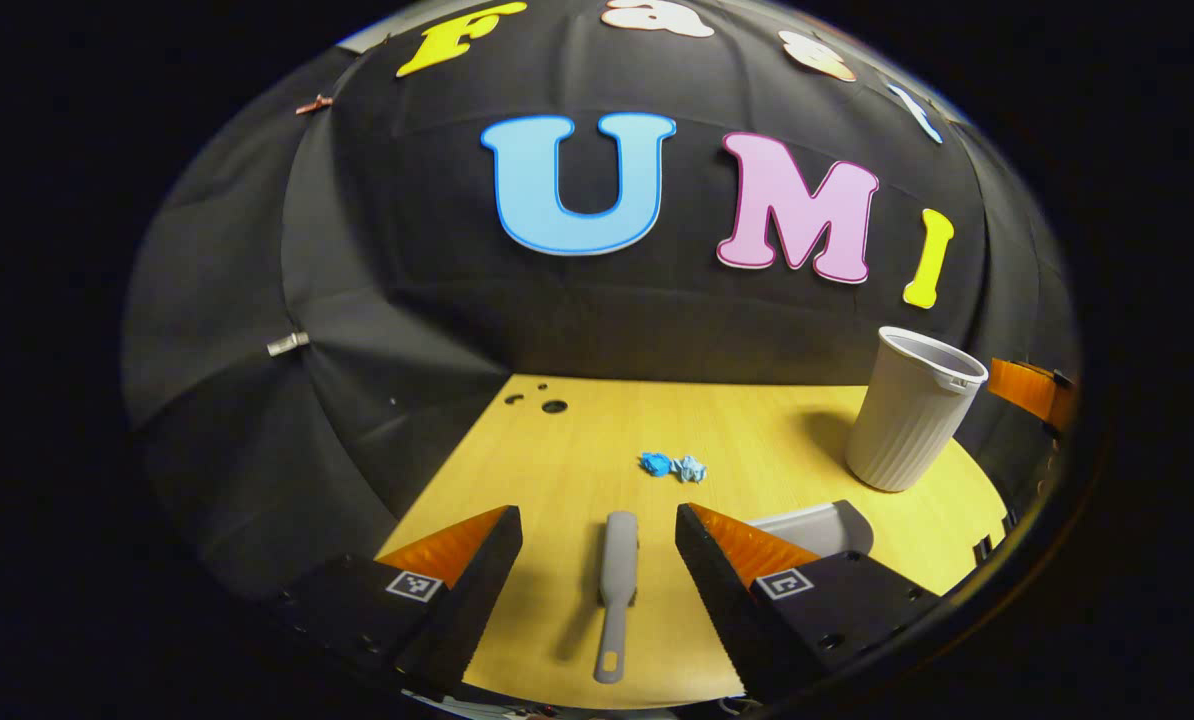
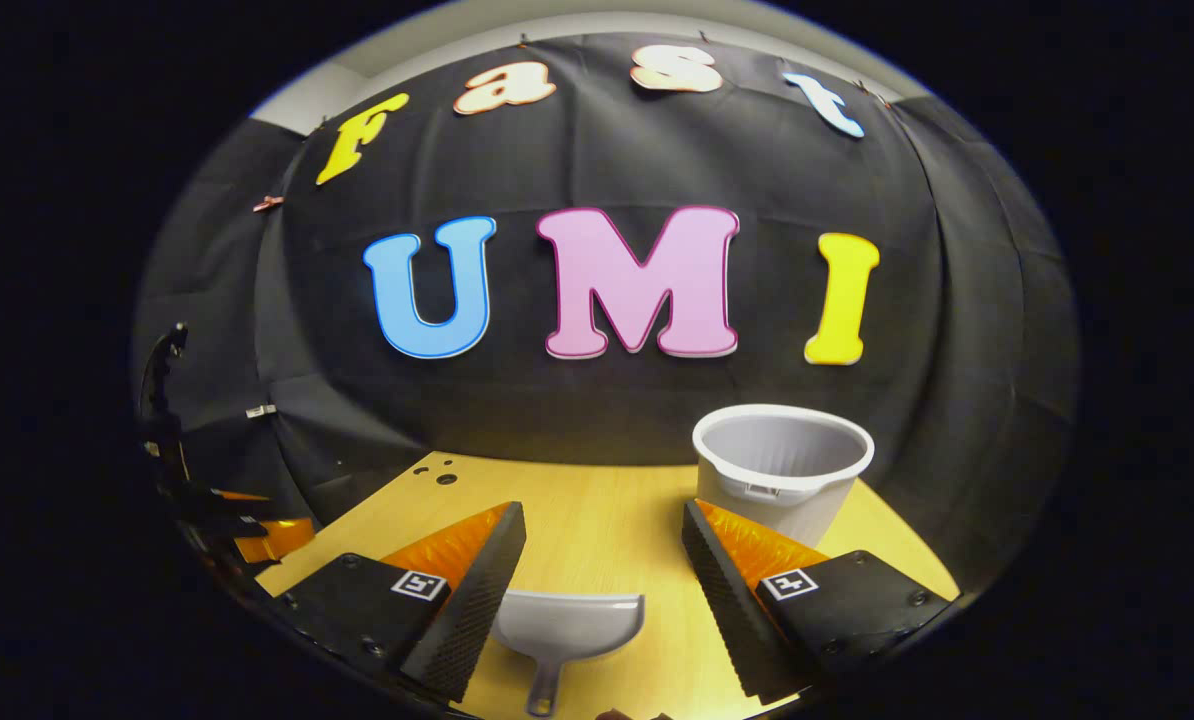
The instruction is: Pick up the small broom and dustpan from the desktop, sweep the trash into the dustpan with the broom, and then empty the trash into the garbage bin.
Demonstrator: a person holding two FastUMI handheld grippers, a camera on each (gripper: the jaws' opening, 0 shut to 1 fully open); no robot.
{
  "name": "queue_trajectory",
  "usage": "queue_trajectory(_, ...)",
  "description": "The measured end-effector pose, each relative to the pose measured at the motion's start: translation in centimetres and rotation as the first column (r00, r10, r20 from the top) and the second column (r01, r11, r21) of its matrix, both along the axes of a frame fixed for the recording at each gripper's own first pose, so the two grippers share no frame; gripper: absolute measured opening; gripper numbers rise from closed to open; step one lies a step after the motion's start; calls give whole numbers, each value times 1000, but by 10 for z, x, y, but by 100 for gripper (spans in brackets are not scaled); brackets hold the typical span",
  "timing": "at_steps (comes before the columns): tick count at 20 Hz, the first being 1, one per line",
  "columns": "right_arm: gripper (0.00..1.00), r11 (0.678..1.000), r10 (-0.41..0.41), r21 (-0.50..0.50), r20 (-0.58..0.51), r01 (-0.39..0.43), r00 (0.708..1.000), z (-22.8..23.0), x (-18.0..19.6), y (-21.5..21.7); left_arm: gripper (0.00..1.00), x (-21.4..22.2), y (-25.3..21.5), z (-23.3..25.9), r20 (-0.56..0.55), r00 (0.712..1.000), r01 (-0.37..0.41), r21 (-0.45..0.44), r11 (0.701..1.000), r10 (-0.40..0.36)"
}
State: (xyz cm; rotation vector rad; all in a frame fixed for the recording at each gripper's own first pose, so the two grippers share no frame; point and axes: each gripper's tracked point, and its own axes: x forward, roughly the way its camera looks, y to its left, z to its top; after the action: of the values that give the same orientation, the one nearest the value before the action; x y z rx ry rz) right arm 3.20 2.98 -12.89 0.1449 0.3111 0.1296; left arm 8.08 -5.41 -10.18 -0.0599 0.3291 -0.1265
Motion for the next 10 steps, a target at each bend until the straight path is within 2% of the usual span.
queue_trajectory(2, 98, 1000, -22, 10, -40, 22, 999, -13, 0, -3, 98, 6, -6, -21, -73, 997, 18, -7, 1000, -18)
queue_trajectory(5, 98, 999, -38, -17, -99, 37, 994, -37, -1, -10, 98, 13, -10, -65, -204, 978, 39, -1, 999, -39)
queue_trajectory(7, 99, 1000, -22, -25, -162, 18, 987, -63, -6, -9, 99, 18, -13, -118, -349, 936, 61, 41, 997, -43)
queue_trajectory(10, 99, 1000, 4, -9, -233, -7, 972, -87, -11, -6, 99, 20, -17, -152, -464, 885, 82, 58, 995, -46)
